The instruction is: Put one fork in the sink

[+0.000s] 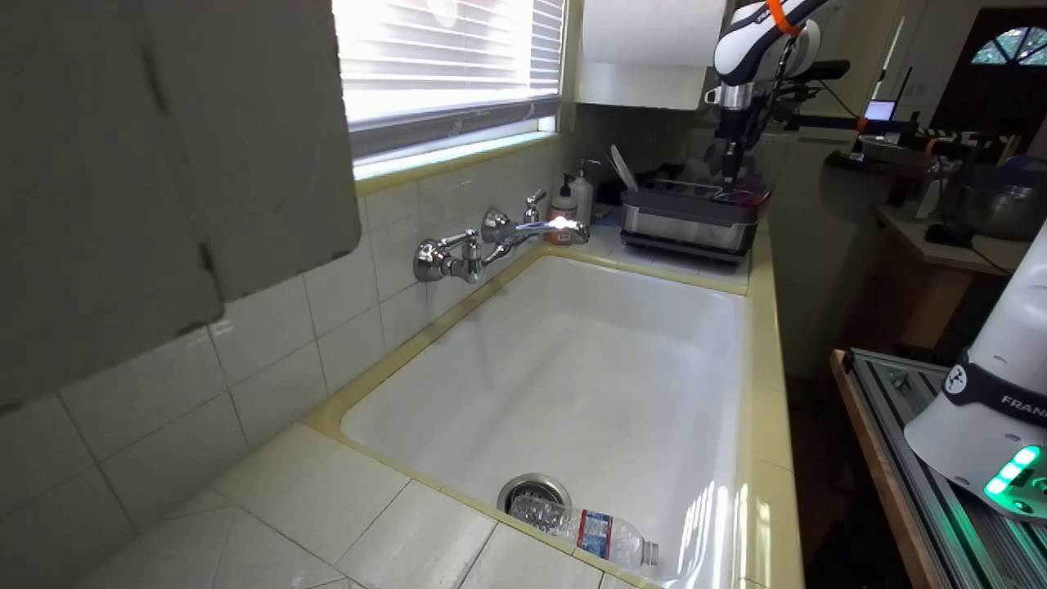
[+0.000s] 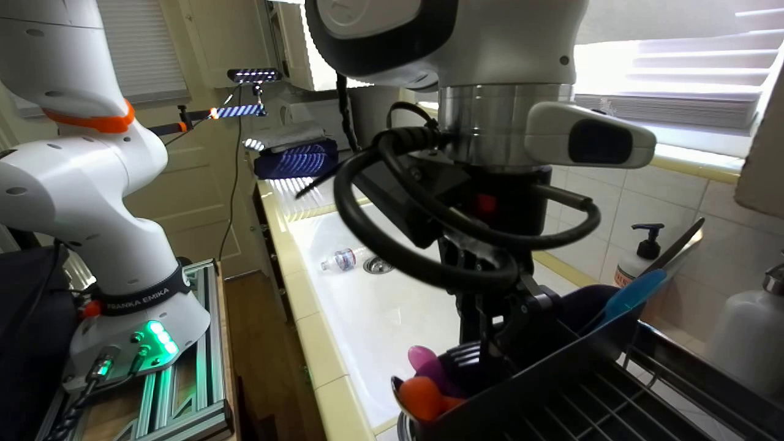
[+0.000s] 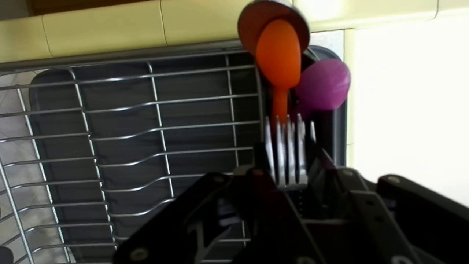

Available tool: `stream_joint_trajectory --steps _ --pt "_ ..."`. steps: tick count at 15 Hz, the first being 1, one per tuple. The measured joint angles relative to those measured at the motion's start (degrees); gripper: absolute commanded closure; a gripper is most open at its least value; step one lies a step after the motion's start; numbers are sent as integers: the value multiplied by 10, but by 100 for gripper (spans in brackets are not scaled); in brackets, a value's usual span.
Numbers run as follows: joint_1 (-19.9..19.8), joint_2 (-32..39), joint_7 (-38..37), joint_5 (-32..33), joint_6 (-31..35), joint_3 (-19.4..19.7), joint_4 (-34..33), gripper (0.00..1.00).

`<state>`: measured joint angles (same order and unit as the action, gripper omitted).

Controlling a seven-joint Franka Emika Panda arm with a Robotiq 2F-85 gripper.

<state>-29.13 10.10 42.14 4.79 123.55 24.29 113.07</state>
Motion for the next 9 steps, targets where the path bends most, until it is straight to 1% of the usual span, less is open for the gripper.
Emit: stream_joint_trajectory --steps 5,9 --pt "0 0 0 -4 -8 -2 -4 93" --pt "0 -6 -1 -24 -14 -3 -15 93"
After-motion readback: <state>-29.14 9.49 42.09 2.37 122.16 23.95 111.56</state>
